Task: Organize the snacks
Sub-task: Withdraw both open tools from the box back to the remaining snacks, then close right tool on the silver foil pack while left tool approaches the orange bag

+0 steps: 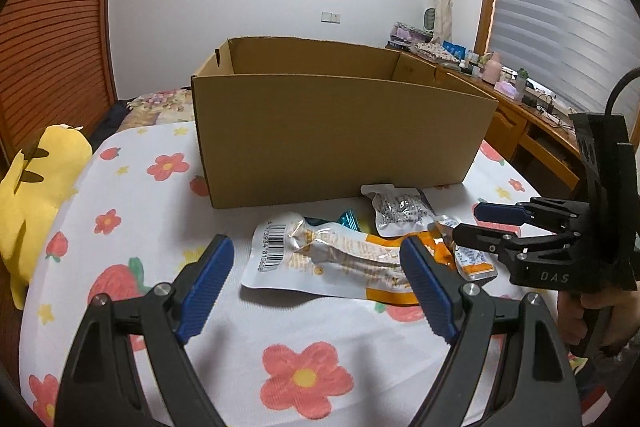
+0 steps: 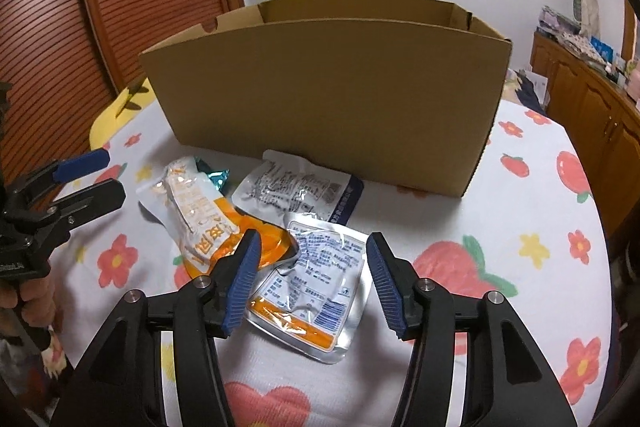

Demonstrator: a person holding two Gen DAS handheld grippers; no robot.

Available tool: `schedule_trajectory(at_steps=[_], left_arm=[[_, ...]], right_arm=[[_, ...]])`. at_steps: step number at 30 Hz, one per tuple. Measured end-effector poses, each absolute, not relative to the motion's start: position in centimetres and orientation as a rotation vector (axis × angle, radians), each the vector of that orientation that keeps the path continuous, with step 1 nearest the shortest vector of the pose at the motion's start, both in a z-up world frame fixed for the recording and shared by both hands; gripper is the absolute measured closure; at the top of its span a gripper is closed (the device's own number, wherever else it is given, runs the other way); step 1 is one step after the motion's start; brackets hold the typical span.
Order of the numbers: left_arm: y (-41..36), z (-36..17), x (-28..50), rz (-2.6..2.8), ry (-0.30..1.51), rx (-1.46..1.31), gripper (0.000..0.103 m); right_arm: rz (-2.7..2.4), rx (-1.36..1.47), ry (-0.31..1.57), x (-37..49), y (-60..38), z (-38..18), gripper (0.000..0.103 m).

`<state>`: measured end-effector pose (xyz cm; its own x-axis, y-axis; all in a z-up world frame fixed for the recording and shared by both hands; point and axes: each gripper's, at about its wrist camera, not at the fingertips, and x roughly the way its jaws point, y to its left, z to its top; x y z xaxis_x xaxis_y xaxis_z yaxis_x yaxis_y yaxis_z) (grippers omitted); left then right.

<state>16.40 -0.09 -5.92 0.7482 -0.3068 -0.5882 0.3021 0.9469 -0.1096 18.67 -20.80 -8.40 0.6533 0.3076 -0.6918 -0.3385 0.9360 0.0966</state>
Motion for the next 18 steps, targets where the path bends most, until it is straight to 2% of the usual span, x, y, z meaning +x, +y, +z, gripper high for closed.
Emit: schedule_trajectory(at_steps=[18], left_arm=[[-0.9, -6.5, 16.3, -0.324, 0.673, 0.038, 0.017]], right_arm=[[0.356, -0.053, 0.89, 19.2, -22.1, -9.8, 0.044]])
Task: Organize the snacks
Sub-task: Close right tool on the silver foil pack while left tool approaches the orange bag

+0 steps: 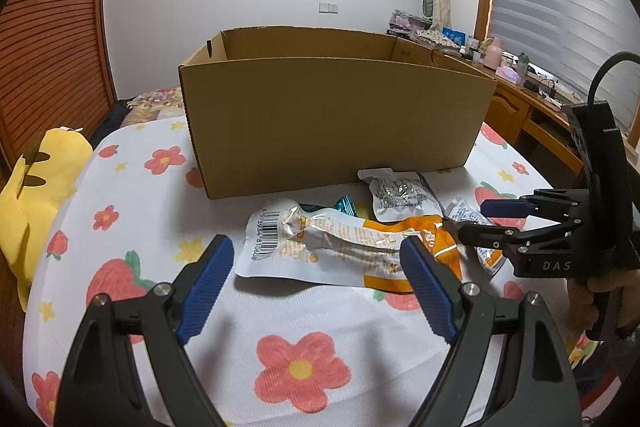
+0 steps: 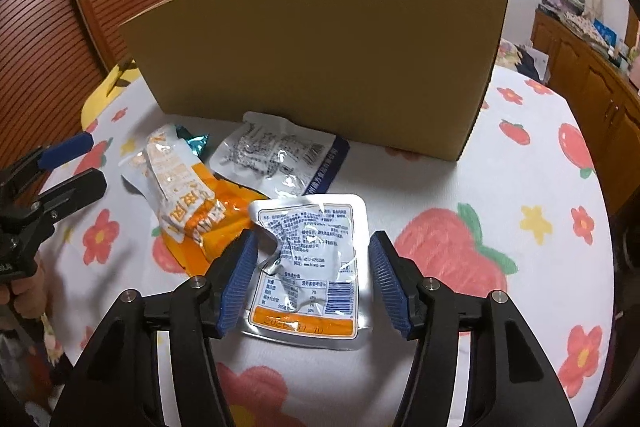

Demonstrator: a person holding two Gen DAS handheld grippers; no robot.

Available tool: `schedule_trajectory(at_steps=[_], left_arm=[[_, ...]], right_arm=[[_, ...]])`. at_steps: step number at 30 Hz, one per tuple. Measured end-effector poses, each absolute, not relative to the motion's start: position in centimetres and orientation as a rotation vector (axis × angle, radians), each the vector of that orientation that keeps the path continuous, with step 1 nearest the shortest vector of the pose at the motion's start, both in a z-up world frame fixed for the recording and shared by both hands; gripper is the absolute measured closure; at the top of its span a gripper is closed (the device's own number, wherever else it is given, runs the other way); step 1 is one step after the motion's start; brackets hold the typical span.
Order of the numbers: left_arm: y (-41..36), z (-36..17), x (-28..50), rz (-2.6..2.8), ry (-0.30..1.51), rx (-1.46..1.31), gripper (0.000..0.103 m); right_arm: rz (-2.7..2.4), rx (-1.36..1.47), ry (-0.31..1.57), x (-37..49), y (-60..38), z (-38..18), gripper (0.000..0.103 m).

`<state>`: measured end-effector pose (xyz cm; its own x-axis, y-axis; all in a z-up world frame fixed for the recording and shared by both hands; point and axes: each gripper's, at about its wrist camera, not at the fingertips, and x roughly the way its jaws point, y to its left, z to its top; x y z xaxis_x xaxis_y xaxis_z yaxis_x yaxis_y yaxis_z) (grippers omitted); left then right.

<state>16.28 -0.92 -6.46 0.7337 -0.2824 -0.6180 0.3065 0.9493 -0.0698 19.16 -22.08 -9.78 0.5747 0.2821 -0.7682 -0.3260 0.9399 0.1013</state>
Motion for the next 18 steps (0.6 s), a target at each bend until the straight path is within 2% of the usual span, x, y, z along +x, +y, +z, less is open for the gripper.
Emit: schedule_trajectory(at_steps=[18], left_arm=[[-0.9, -7.3, 18.5, -0.313, 0.768, -0.056, 0.013]], right_arm=[[0.32, -0.151, 0.88, 19.0, -20.6, -10.7, 0.039]])
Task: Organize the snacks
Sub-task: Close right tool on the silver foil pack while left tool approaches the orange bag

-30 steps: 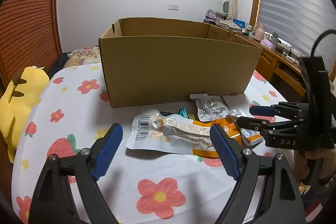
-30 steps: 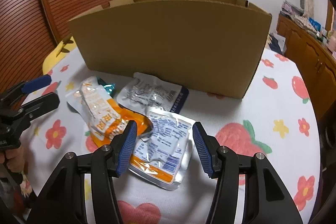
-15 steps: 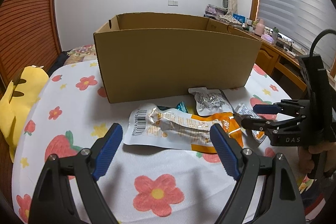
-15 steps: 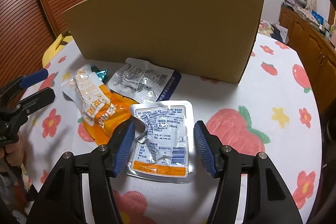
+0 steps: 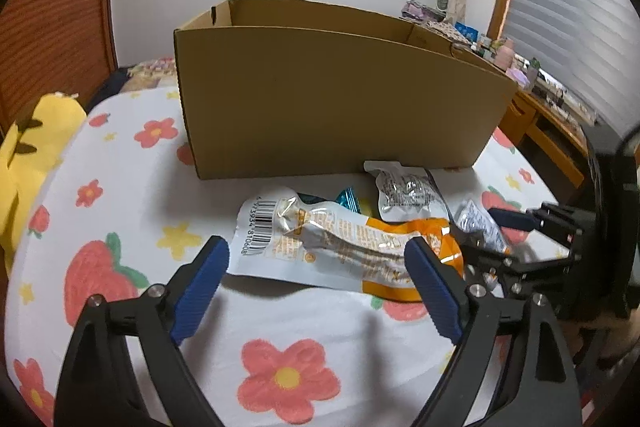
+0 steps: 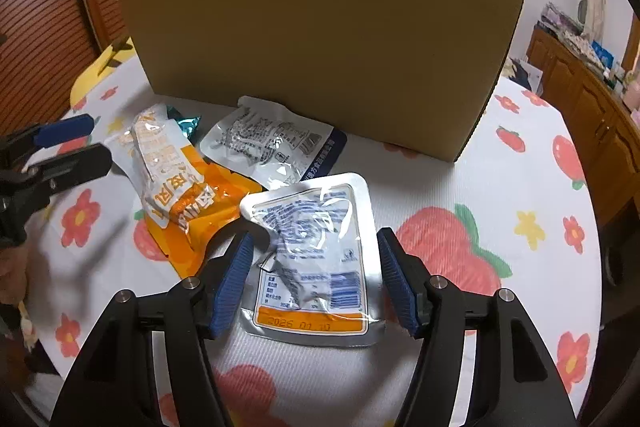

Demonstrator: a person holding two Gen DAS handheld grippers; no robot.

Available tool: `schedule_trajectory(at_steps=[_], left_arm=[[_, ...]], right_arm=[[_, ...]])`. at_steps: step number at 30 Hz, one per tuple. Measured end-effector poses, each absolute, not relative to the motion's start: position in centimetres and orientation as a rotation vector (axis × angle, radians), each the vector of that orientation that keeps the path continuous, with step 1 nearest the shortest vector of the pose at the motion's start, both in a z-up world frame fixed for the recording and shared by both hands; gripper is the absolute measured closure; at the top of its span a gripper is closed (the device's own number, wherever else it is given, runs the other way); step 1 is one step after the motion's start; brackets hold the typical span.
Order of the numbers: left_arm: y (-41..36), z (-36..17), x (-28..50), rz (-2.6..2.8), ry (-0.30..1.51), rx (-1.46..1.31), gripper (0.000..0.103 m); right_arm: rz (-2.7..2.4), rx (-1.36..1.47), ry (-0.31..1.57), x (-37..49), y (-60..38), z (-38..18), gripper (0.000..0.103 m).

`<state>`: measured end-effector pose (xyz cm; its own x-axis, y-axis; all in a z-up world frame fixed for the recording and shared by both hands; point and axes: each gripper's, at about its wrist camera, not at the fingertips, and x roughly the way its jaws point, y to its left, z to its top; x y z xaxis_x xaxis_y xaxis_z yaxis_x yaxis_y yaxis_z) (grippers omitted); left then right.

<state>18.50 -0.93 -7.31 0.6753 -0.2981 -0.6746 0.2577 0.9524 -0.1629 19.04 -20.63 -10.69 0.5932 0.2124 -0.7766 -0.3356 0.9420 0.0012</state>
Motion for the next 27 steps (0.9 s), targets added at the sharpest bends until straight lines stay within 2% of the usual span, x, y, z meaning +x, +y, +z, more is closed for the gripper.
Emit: schedule_trajectory(at_steps=[8, 21, 27], left_arm=[[0.2, -8.1, 20.7, -0.263, 0.817, -0.143, 0.01], [-2.0, -9.8, 23.1, -0.231, 0.916, -0.086, 0.01], [-2.4, -10.2, 23.4, -0.251, 0.897, -0.051, 0.005]], right_arm=[[0.319, -0.153, 0.88, 19.1, -20.6, -10.7, 0.039], [0.319, -0.153, 0.88, 19.1, -20.6, -10.7, 0.038], [0.319, -0.152, 0.88, 19.1, -20.6, -10.8, 0.038]])
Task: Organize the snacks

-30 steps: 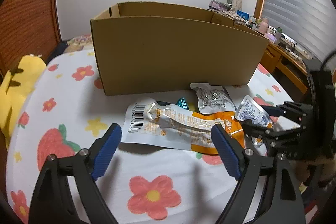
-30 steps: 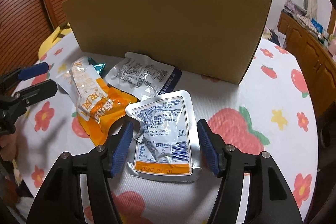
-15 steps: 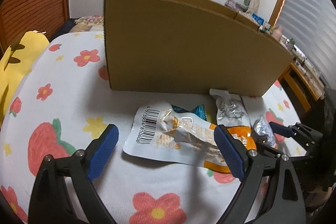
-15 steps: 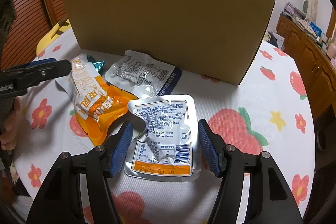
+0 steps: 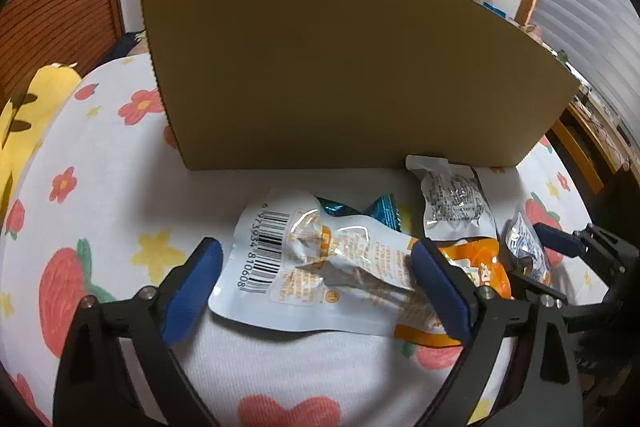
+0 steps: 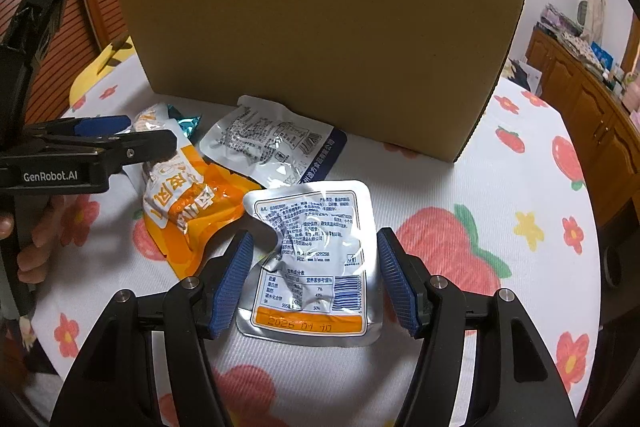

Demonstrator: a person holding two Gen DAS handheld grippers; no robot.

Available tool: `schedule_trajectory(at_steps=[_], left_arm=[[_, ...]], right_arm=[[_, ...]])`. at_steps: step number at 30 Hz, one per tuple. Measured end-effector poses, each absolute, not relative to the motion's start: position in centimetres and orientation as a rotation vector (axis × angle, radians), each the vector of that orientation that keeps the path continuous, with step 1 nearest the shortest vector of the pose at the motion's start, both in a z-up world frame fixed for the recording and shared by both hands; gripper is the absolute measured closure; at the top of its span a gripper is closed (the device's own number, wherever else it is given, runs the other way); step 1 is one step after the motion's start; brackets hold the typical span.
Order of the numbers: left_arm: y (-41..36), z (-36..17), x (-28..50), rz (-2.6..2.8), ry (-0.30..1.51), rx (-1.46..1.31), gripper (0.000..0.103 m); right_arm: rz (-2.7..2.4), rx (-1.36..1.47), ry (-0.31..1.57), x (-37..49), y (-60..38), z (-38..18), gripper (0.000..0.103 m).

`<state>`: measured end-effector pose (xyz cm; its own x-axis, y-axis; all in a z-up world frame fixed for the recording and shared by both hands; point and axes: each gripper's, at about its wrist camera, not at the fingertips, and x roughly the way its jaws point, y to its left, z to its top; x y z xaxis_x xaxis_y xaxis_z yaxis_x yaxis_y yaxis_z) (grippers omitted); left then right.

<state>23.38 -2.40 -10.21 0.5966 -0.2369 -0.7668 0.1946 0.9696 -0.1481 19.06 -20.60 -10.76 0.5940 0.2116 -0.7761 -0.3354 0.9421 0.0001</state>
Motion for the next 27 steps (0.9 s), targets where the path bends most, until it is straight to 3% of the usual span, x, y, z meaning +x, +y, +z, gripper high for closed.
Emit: schedule_trajectory(at_steps=[7, 14, 27], left_arm=[[-2.6, -10.1, 24.0, -0.284, 0.898, -0.038, 0.007], [-1.2, -9.8, 23.6, -0.302, 0.876, -0.082, 0.026], [0.5, -9.4, 21.1, -0.252, 0.908, 0.039, 0.025]], right_arm=[[0.319, -0.153, 0.88, 19.0, -20.6, -10.8, 0.038], [0.32, -0.15, 0.88, 19.1, -20.6, -10.8, 0.038], [0.321, -0.149, 0.88, 19.1, -20.6, -10.8, 0.038]])
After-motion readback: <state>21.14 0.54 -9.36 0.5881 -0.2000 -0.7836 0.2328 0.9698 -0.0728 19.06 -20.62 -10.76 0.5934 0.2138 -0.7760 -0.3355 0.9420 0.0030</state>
